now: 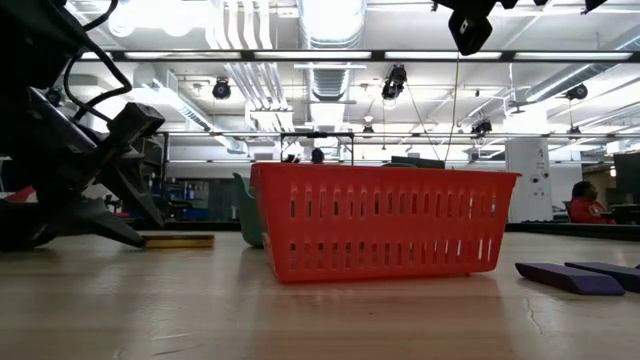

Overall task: Pick & Place School Supplies
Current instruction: Put the yellow crayon box in the green bin

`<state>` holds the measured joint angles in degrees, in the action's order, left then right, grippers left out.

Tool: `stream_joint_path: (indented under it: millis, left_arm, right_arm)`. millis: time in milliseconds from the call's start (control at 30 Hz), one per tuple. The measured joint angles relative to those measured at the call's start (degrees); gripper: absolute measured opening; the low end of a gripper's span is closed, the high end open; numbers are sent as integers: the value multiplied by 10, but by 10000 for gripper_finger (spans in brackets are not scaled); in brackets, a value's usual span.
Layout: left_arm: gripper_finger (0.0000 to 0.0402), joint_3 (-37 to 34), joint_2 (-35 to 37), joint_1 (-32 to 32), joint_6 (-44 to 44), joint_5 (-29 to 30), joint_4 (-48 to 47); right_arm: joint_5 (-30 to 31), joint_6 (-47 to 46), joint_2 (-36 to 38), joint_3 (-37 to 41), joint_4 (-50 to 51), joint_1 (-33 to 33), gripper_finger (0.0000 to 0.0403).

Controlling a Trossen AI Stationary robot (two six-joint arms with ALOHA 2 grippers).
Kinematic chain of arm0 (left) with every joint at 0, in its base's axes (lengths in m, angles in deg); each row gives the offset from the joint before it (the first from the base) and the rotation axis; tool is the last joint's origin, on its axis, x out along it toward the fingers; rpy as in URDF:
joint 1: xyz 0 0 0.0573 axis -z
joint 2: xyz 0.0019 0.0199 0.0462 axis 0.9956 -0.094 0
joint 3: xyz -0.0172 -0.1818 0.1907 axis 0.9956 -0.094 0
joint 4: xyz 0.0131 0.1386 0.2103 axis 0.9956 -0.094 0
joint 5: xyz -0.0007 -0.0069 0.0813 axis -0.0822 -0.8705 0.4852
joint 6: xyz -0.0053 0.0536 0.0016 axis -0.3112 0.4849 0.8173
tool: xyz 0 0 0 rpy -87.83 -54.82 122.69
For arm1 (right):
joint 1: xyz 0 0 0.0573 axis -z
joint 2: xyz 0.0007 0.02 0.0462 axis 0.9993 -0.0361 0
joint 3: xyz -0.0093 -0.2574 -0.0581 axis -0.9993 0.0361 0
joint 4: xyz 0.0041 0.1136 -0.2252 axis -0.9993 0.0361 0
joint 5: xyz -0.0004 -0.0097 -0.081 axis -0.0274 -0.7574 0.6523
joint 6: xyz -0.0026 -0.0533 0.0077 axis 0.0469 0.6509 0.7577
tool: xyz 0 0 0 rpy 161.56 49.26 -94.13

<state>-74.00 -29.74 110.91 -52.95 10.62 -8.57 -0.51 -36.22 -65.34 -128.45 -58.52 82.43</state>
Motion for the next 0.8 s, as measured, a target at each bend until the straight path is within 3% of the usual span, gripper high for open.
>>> stream_joint_path:
  millis: [800]
  left_arm:
    - [14, -2, -1, 0, 2, 0, -2]
  right_arm:
    - [0, 0, 0, 0, 0, 0, 125]
